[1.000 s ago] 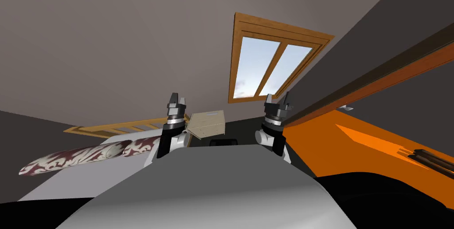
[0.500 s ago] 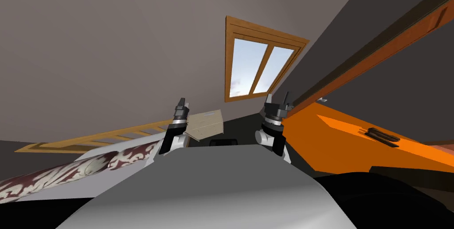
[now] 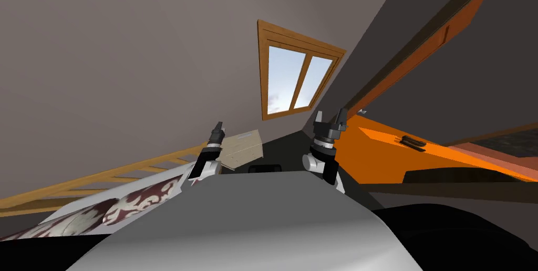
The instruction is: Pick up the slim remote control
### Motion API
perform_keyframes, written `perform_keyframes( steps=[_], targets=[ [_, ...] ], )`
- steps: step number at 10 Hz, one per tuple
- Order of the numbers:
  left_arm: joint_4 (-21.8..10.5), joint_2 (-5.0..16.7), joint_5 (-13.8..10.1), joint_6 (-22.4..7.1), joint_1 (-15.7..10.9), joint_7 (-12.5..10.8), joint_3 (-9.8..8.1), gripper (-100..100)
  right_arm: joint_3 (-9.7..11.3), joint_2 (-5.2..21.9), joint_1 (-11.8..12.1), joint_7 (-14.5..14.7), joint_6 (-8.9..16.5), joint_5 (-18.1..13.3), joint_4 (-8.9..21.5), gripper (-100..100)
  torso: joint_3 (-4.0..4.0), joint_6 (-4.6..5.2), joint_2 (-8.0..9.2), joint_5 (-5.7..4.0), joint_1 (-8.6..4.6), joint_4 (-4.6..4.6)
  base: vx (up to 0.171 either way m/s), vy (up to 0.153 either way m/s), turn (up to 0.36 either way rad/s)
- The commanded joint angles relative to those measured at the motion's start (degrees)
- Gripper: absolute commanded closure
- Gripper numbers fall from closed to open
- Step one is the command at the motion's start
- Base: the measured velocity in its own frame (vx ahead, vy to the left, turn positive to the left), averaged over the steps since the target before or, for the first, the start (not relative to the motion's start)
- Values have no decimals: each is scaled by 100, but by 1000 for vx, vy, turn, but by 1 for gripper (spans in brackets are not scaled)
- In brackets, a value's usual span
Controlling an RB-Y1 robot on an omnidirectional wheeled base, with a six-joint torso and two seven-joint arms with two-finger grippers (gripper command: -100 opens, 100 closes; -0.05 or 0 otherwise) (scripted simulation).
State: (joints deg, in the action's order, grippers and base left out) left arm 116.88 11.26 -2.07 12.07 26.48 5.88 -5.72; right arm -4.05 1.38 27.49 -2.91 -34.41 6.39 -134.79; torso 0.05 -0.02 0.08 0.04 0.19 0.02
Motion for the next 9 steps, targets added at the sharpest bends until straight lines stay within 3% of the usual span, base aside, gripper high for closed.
perform_keyframes(
  steps=[1, 4, 5, 6, 9],
  targets=[
    [-286, 159, -133, -286, -120, -42, -74, -100, 0, 0, 0, 0, 0, 0, 0, 0, 0, 0, 0, 0, 0, 0, -21, 29, -252],
    [-687, 296, -251, -521, -178, -78, -134, -100, 0, 0, 0, 0, 0, 0, 0, 0, -2, 1, -4, -1, -4, -1, -18, 23, -132],
    [-845, 434, -373, -755, -243, -120, -198, -100, 0, 0, 0, 0, 0, 0, 0, 0, -3, -1, -5, -1, -3, -1, -18, 23, -241],
    [-1025, 434, -373, -755, -243, -120, -198, -100, 0, 0, 0, 0, 0, 0, 0, 0, -4, 3, -6, -1, -3, -1, -12, 28, -111],
    [-1552, 708, -630, -1227, -392, -215, -341, -100, -1, 0, 1, 0, 0, 0, 0, 0, -6, -3, -10, 0, 1, -2, -9, 30, -185]
  ],
)
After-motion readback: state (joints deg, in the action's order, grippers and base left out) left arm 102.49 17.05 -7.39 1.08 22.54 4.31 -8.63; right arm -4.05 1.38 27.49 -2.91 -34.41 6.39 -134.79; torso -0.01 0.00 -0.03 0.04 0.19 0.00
